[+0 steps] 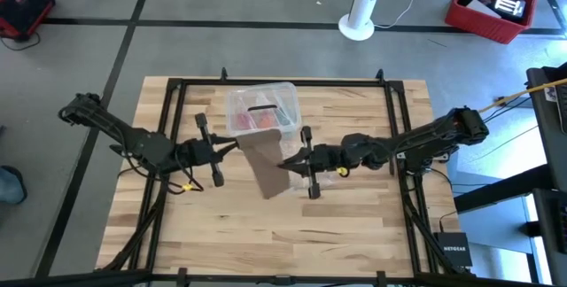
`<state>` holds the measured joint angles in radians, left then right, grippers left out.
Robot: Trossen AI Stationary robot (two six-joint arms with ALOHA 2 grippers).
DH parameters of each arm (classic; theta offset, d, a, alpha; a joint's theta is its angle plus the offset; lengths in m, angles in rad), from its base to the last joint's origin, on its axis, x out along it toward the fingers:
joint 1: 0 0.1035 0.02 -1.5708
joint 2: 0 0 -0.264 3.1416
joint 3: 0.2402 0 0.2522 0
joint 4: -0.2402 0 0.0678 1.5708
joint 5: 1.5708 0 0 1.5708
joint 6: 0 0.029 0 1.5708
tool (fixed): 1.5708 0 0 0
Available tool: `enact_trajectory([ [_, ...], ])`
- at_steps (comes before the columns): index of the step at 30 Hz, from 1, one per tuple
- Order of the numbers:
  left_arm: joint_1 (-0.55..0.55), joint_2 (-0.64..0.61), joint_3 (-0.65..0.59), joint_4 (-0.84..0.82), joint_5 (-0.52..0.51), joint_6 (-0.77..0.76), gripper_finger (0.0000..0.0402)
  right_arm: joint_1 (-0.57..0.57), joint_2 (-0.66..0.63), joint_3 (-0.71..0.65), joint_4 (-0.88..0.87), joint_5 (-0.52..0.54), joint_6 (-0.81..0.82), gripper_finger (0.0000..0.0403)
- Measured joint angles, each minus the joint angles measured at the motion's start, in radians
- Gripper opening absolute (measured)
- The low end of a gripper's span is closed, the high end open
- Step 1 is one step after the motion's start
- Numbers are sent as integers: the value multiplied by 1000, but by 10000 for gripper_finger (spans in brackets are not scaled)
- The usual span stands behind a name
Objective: Roll bandage
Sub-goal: Roll the brown bandage
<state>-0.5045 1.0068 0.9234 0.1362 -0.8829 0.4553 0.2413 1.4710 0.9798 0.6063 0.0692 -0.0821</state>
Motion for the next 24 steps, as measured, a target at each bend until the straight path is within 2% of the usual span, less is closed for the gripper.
enact_trajectory([
  [4, 16, 16, 0, 67, 16, 28, 0, 2, 34, 0, 47, -8, 15, 23],
  [9, 22, 30, 0, 107, 16, 35, 0, 0, 56, -1, 6, 24, 37, 50],
  [12, 20, 30, 0, 145, 17, 36, 0, -6, 56, -1, -13, 25, 46, 92],
  [17, 17, 30, -1, 194, 57, 46, 0, -8, 41, -1, -92, 51, 21, 186],
  [20, 10, 29, -1, 189, 57, 46, 0, -6, -7, -1, -189, 93, -28, 234],
  [24, 7, 29, -1, 191, 57, 50, 0, -6, -98, -1, -301, 122, -57, 277],
])
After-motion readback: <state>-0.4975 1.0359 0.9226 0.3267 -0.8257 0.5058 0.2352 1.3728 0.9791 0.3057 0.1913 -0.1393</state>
